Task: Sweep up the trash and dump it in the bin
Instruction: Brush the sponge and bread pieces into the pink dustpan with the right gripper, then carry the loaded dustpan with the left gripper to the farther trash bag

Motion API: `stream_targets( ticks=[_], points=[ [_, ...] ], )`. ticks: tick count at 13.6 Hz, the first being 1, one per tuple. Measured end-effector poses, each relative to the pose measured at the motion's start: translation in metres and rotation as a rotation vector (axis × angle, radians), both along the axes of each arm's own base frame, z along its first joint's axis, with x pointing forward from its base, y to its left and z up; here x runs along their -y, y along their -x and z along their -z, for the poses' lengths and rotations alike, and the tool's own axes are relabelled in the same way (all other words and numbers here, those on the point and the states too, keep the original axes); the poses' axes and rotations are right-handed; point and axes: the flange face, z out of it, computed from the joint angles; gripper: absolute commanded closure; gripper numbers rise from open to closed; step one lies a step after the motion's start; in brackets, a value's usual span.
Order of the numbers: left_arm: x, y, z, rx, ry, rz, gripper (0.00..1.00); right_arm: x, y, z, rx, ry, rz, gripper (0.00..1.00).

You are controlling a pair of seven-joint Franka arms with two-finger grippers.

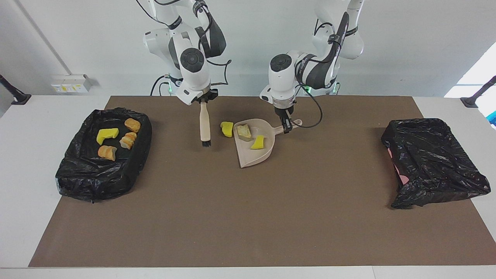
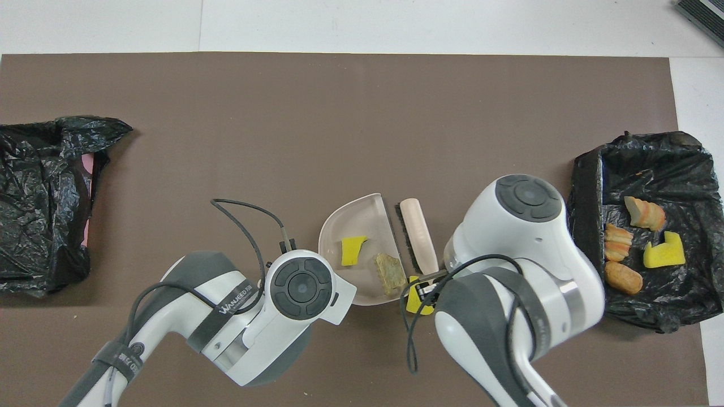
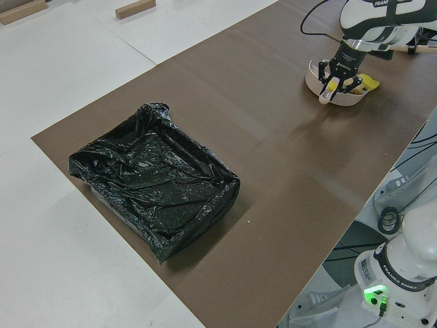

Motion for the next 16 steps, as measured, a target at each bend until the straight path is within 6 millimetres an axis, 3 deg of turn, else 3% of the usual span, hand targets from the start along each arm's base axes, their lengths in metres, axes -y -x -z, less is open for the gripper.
stream_targets(
  ticks=[4, 9, 13, 16],
  points=[
    [-0.001, 0.001, 0.001, -0.008, -0.006, 0.01, 1.0, -0.025, 0.029, 0.044, -0.011, 0.033, -0.037, 1.0],
    [-0.001, 0.001, 0.002, -0.011, -0.007, 0.019, 1.0, -0.07, 0.028, 0.064, 0.023, -0.109, -0.014, 1.0],
    [-0.002, 0.0, 0.003, -0.008, -0.001, 0.033, 1.0, -0.105, 0.01, 0.042, 0.028, -0.251, 0.066, 1.0],
    [-0.015, -0.01, 0.005, -0.025, 0.035, 0.014, 1.0, -0.098, -0.002, 0.011, 0.058, -0.218, 0.012, 1.0]
  ],
)
